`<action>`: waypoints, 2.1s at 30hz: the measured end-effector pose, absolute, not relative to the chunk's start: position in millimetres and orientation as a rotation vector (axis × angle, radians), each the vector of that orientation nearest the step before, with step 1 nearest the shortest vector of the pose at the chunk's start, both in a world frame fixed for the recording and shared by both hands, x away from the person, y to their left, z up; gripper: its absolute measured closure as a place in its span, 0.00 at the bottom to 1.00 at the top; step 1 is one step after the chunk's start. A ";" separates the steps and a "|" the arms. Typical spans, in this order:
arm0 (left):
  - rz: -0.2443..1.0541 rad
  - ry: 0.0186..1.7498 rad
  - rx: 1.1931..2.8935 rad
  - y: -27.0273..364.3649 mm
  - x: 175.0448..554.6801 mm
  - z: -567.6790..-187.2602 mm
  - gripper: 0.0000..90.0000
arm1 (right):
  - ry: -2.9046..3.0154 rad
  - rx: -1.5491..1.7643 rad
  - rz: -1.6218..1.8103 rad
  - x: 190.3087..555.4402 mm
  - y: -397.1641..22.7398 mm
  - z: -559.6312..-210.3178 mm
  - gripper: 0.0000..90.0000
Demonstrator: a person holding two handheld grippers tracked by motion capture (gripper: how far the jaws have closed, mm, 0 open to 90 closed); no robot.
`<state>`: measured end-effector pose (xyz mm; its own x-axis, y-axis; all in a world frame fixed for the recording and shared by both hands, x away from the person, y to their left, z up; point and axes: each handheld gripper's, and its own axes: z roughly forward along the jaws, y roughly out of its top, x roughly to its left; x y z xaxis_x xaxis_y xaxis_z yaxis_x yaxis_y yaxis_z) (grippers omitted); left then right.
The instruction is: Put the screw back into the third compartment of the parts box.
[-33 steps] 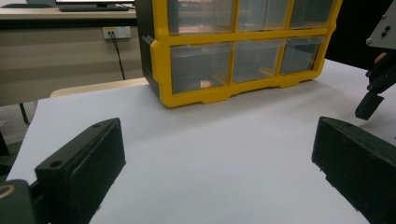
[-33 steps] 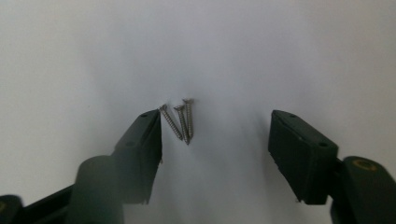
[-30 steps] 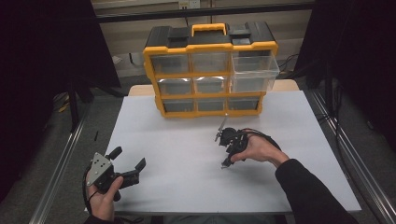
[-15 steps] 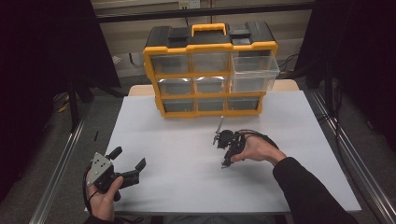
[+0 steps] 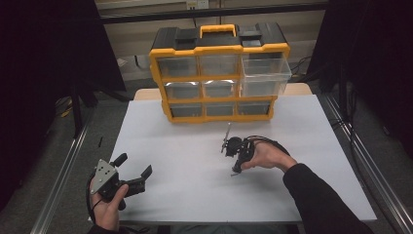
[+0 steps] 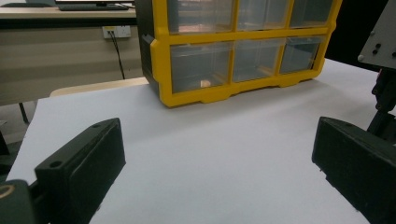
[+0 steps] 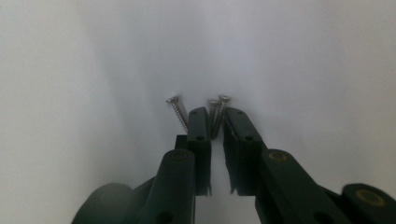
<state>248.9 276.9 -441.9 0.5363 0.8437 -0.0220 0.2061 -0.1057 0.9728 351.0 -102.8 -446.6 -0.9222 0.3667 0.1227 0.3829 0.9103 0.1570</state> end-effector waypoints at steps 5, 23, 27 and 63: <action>0.696 0.907 1.624 277.2 248.9 -441.9 0.03 | -2.959 -0.607 -0.281 351.0 -103.9 -444.6 0.88; 0.695 0.906 1.625 277.3 249.0 -441.8 0.03 | -2.966 -0.624 -0.254 355.4 -101.5 -447.3 0.96; 0.690 0.905 1.624 276.9 249.1 -442.0 0.03 | -2.991 -0.595 -0.246 355.0 -100.1 -447.6 0.96; 0.693 0.901 1.631 277.0 249.2 -442.0 0.03 | -2.962 -0.668 -0.331 354.1 -111.2 -432.8 0.97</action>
<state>249.2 277.0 -442.0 0.5405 0.8412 -0.0124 0.2042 -0.1168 0.9719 354.1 -111.2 -432.8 -0.9006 0.4141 0.1320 0.4330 0.8809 0.1908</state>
